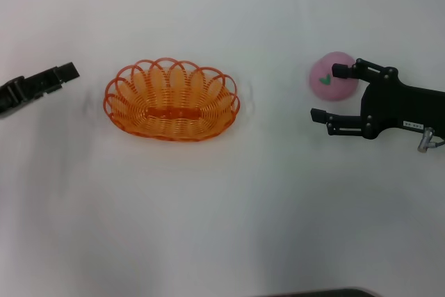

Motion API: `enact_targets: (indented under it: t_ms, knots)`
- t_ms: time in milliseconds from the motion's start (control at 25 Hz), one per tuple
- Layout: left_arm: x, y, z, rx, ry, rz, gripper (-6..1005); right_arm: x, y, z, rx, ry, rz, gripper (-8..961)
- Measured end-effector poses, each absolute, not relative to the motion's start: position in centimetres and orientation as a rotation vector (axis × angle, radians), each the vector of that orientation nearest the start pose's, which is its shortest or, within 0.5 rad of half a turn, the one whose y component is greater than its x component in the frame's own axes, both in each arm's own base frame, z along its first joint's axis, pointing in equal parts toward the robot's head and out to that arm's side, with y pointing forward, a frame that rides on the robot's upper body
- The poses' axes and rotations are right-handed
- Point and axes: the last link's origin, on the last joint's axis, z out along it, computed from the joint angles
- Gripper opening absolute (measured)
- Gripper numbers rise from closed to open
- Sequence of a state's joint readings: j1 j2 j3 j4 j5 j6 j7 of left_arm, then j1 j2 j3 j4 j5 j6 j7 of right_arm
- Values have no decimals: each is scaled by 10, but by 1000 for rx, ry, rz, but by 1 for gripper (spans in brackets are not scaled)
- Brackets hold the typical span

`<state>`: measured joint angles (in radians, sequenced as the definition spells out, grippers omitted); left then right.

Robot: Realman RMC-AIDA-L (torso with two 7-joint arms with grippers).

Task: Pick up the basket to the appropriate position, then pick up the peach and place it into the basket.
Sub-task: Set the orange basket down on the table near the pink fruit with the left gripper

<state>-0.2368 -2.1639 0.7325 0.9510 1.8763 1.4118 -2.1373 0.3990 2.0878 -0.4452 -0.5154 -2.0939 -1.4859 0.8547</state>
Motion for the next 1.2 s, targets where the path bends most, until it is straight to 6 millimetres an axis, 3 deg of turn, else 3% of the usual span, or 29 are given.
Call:
enact_targets:
  t_ms: [360, 640, 880, 1200]
  knots:
    - [-304, 278, 20, -2314, -1094, -925, 646, 331, 284, -9, -2540, 364, 558, 946]
    - [-304, 240, -3, -2493, -668, -932, 646, 331, 285, -9, -2522, 371, 570, 946]
    - [-312, 220, -21, -2580, -573, -866, 652, 332, 284, -8, -2517, 373, 571, 945]
    - [-319, 204, -41, -2709, -532, -761, 901, 332, 281, -12, -2528, 360, 574, 945]
